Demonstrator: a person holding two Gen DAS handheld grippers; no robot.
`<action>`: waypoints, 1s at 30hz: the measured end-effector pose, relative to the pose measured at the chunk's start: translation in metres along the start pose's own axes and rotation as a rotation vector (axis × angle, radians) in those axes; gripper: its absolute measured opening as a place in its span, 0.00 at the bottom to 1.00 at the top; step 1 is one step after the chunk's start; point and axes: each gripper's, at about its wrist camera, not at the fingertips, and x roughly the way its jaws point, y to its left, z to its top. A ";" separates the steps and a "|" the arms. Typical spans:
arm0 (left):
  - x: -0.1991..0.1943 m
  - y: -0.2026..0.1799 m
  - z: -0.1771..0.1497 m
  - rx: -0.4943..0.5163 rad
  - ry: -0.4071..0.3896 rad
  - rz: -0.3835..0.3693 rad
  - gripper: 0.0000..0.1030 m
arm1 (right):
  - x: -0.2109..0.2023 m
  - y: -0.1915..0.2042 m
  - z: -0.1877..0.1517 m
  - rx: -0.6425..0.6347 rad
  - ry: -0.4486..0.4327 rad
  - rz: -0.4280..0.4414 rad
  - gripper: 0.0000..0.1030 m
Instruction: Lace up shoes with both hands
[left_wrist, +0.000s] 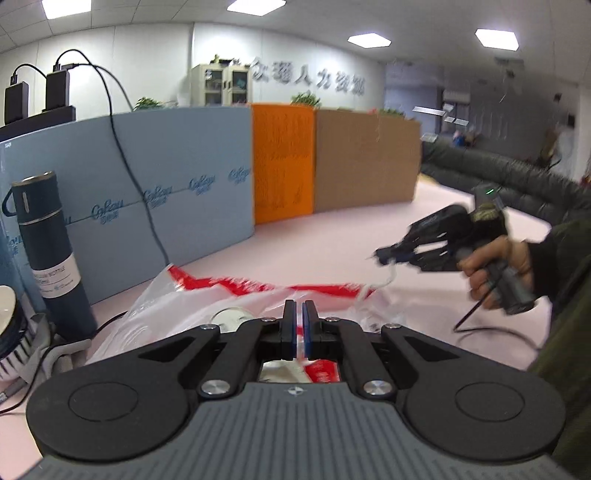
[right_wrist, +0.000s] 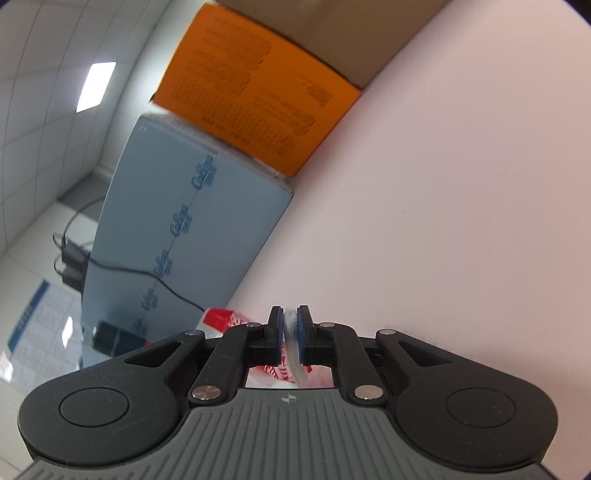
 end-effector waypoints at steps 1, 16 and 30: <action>-0.006 -0.002 0.001 -0.004 -0.013 -0.039 0.03 | 0.001 0.002 0.000 -0.016 0.006 -0.006 0.07; 0.046 -0.036 -0.003 0.156 0.134 0.115 0.82 | 0.018 0.097 -0.059 -0.656 0.190 0.052 0.43; 0.013 -0.009 -0.026 -0.010 0.131 0.275 0.85 | 0.078 0.127 -0.113 -0.853 0.377 0.090 0.05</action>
